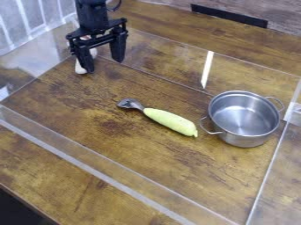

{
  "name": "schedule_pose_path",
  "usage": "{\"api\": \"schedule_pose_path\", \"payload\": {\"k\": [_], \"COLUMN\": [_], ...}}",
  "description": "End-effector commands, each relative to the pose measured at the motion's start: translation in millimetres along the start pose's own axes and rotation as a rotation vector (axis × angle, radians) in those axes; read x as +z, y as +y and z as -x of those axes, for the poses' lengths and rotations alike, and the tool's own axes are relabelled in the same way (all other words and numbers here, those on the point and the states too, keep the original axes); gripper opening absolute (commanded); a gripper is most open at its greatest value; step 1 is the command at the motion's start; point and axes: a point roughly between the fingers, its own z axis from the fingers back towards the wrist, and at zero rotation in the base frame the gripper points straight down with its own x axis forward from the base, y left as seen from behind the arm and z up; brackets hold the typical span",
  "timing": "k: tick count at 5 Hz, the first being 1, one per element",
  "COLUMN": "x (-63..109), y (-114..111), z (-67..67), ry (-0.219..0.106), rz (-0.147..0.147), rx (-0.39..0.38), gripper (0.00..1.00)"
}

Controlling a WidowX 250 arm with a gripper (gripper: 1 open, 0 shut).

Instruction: Remove the mushroom from the silver pot and put it on the table

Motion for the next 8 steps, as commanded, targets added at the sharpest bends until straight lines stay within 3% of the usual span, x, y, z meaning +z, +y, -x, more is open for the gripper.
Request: {"api": "schedule_pose_path", "payload": {"k": [1, 2, 4, 8], "x": [50.7, 29.5, 56.5, 67.1], "y": [-2, 0, -21, -17], "z": [-11.1, -18.7, -12.2, 0.3], "ry": [-0.089, -0.094, -0.078, -0.062], "rz": [0.103, 0.094, 0.122, 0.135], "rx": [0.021, 0.045, -0.087, -0.097], "gripper": [1.00, 1.00, 1.00, 1.00]}}
